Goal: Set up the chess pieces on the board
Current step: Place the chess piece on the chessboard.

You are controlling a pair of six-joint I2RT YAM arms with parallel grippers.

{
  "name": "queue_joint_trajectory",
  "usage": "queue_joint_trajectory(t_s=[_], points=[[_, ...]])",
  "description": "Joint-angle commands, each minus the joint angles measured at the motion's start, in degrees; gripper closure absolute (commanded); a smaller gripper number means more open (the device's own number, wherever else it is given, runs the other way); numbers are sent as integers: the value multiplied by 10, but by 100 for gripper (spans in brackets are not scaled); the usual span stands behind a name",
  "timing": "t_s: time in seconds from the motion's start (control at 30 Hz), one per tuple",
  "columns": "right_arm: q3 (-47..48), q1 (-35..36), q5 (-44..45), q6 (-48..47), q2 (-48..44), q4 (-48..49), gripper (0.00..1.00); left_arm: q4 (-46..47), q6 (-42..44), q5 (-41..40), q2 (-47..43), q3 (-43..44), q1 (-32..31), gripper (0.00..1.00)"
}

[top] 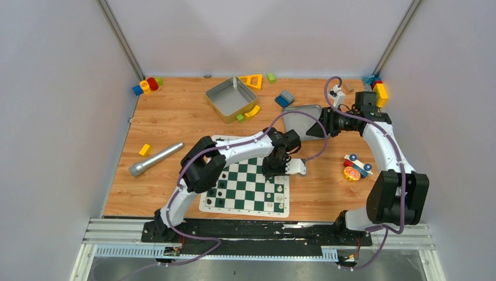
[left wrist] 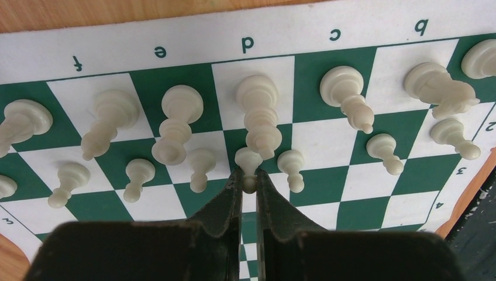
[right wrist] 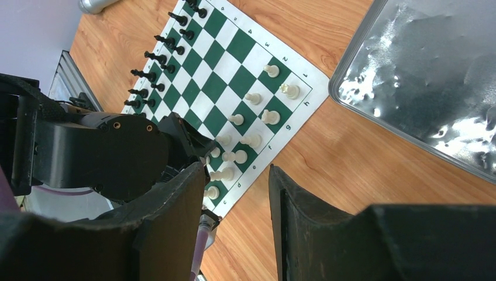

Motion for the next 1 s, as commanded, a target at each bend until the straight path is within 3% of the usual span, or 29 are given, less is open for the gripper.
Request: queue_joint_trajectory(t_s=[0.0, 0.7, 0.97], points=[[1, -3, -28, -11, -6, 9, 55, -17, -7, -6, 8, 20, -8, 88], [2, -3, -30, -13, -3, 6, 55, -14, -15, -4, 13, 29, -11, 71], [2, -3, -31, -13, -1, 5, 55, -11, -11, -19, -11, 13, -11, 69]])
